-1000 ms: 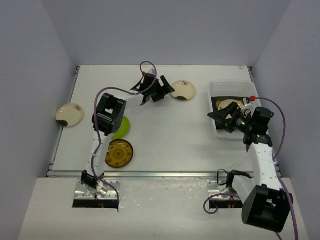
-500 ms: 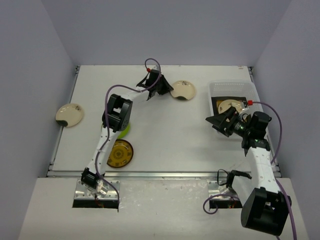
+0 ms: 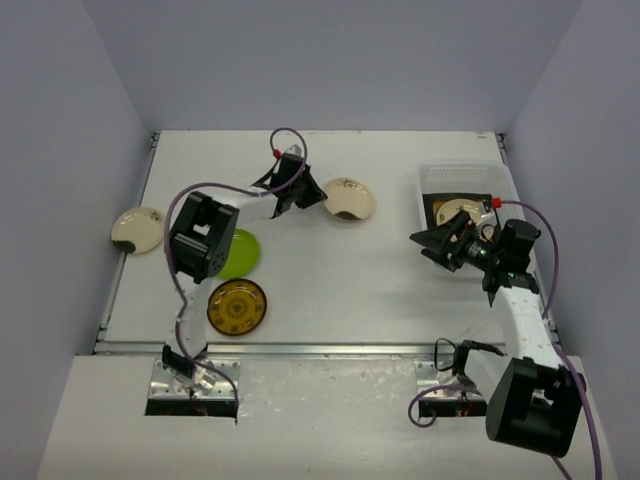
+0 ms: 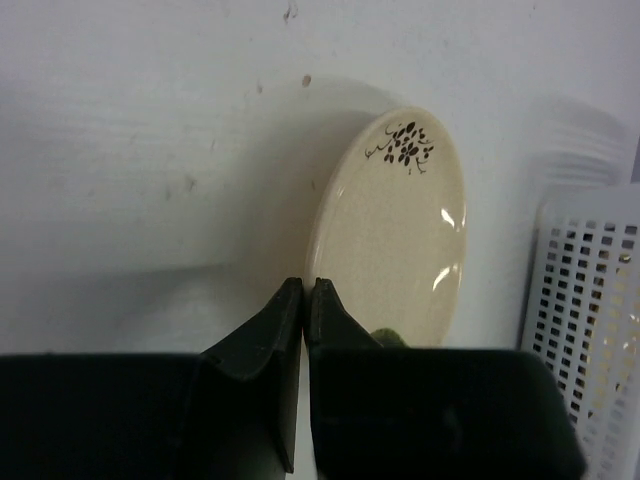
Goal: Place the plates into the plastic bin on the countertop
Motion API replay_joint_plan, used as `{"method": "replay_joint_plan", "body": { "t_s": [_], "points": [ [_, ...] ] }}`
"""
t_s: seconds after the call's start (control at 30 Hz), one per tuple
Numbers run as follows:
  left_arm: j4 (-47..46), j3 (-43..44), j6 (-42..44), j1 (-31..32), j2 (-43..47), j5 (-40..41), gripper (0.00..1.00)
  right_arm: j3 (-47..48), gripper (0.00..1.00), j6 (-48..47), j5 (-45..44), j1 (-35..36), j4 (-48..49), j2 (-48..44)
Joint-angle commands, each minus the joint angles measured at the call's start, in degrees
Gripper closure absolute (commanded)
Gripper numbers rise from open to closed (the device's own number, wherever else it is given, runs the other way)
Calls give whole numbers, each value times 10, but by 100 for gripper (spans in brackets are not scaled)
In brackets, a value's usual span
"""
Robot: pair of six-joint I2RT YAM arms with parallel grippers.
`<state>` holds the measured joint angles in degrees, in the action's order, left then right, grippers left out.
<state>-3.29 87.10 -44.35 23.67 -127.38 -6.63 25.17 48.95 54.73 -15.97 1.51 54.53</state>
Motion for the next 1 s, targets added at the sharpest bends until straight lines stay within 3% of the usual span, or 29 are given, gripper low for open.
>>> {"method": "replay_joint_plan", "body": {
  "t_s": [0.0, 0.13, 0.3, 0.47, 0.63, 0.8, 0.83, 0.9, 0.97],
  "points": [
    [-63, -132, 31, 13, 188, 14, 100, 36, 1, 24, 18, 10, 73, 44],
    [-74, -225, 34, 34, 293, -20, 100, 75, 1, 13, 5, 55, 78, 110],
    [-52, -259, 45, 67, 357, -39, 100, 132, 2, -43, -65, 113, 25, 138],
    [-50, -287, 41, 103, 387, -53, 100, 148, 21, -47, -86, 139, 30, 158],
    [-70, -298, 27, 122, 399, -82, 100, 145, 64, -58, -96, 156, 21, 180],
    [-70, -303, 27, 123, 416, -80, 100, 141, 77, -78, -115, 173, -2, 169],
    [-68, -303, 29, 123, 419, -79, 100, 143, 72, -85, -120, 173, -15, 166],
    [-63, -302, 31, 123, 426, -69, 100, 152, 47, -99, -135, 173, -44, 155],
    [-48, -300, 40, 123, 432, -55, 100, 160, 30, -119, -157, 173, -63, 141]
  ]
}}
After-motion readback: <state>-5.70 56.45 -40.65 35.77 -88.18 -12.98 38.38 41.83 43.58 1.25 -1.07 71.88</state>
